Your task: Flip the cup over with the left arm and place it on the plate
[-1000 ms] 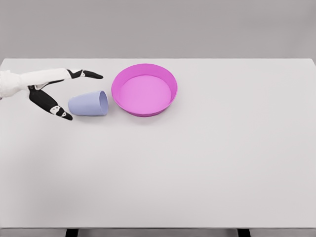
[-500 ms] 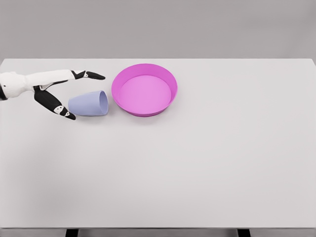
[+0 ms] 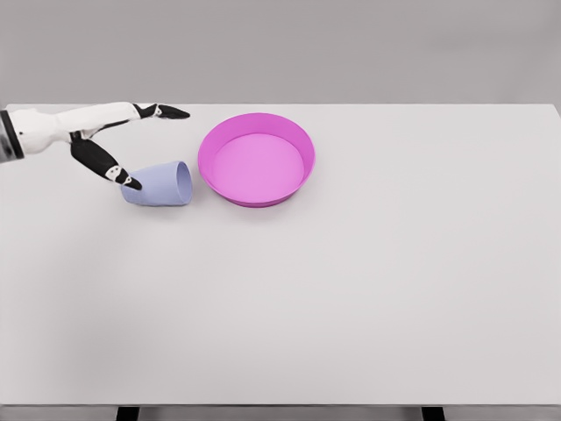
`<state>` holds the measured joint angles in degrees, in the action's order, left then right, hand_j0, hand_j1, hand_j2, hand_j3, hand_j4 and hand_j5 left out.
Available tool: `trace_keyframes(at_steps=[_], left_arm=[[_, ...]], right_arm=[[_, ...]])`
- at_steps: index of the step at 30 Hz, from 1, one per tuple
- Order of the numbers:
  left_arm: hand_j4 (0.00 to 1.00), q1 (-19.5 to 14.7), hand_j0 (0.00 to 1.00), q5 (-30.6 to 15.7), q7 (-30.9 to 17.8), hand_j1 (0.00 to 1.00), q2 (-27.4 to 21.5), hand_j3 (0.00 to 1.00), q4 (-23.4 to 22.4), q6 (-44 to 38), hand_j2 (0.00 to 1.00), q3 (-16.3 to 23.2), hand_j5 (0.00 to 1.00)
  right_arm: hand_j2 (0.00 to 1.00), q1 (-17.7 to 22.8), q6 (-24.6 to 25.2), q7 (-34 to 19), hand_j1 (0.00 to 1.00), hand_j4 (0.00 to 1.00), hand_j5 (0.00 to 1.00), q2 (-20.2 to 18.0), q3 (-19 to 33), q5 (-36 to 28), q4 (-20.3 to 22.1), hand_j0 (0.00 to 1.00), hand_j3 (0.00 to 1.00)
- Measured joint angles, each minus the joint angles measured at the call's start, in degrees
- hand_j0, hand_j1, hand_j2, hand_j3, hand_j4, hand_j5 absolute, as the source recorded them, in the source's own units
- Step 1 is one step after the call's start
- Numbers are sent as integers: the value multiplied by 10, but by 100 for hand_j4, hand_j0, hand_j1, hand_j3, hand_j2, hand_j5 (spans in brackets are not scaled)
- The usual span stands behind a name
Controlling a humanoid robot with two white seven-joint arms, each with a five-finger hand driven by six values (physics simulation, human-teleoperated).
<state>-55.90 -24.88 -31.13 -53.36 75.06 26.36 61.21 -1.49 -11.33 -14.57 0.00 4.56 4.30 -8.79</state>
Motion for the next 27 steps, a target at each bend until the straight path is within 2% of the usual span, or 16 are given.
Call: trace_keyframes(at_steps=[1, 3, 4, 7, 10, 13, 18, 20, 21, 27], left_arm=[[100, 8, 100, -2, 2, 100, -8, 100, 19, -24, 100, -9, 100], [100, 66, 100, -1, 6, 100, -25, 100, 64, -86, 100, -47, 100], [100, 81, 100, 2, 7, 100, -30, 100, 84, -118, 100, -71, 100], [100, 81, 100, 22, 8, 100, -38, 100, 125, -201, 100, -121, 100], [100, 80, 100, 55, 8, 100, -44, 100, 156, -273, 100, -146, 100], [100, 83, 100, 120, 5, 100, -46, 100, 179, -324, 100, -155, 100], [100, 91, 100, 207, 3, 100, -37, 100, 190, -349, 100, -155, 100], [100, 95, 100, 222, 4, 100, -31, 100, 192, -352, 100, -155, 100], [100, 109, 100, 226, 5, 100, -29, 100, 193, -352, 100, -156, 100], [100, 117, 100, 234, 7, 100, -18, 100, 198, -352, 100, -156, 100]], right_arm=[[100, 0, 0, 0, 100, 100, 100, 0, 0, 0, 0, 100, 100], [100, 0, 0, 0, 100, 100, 100, 0, 0, 0, 0, 100, 100], [100, 0, 0, 0, 100, 100, 100, 0, 0, 0, 0, 100, 100], [100, 0, 0, 0, 100, 100, 100, 0, 0, 0, 0, 100, 100], [100, 0, 0, 0, 100, 100, 100, 0, 0, 0, 0, 100, 100], [100, 0, 0, 0, 100, 100, 100, 0, 0, 0, 0, 100, 100], [100, 0, 0, 0, 100, 100, 100, 0, 0, 0, 0, 100, 100], [100, 0, 0, 0, 100, 100, 100, 0, 0, 0, 0, 100, 100], [100, 0, 0, 0, 100, 100, 100, 0, 0, 0, 0, 100, 100], [100, 0, 0, 0, 100, 100, 100, 0, 0, 0, 0, 100, 100]])
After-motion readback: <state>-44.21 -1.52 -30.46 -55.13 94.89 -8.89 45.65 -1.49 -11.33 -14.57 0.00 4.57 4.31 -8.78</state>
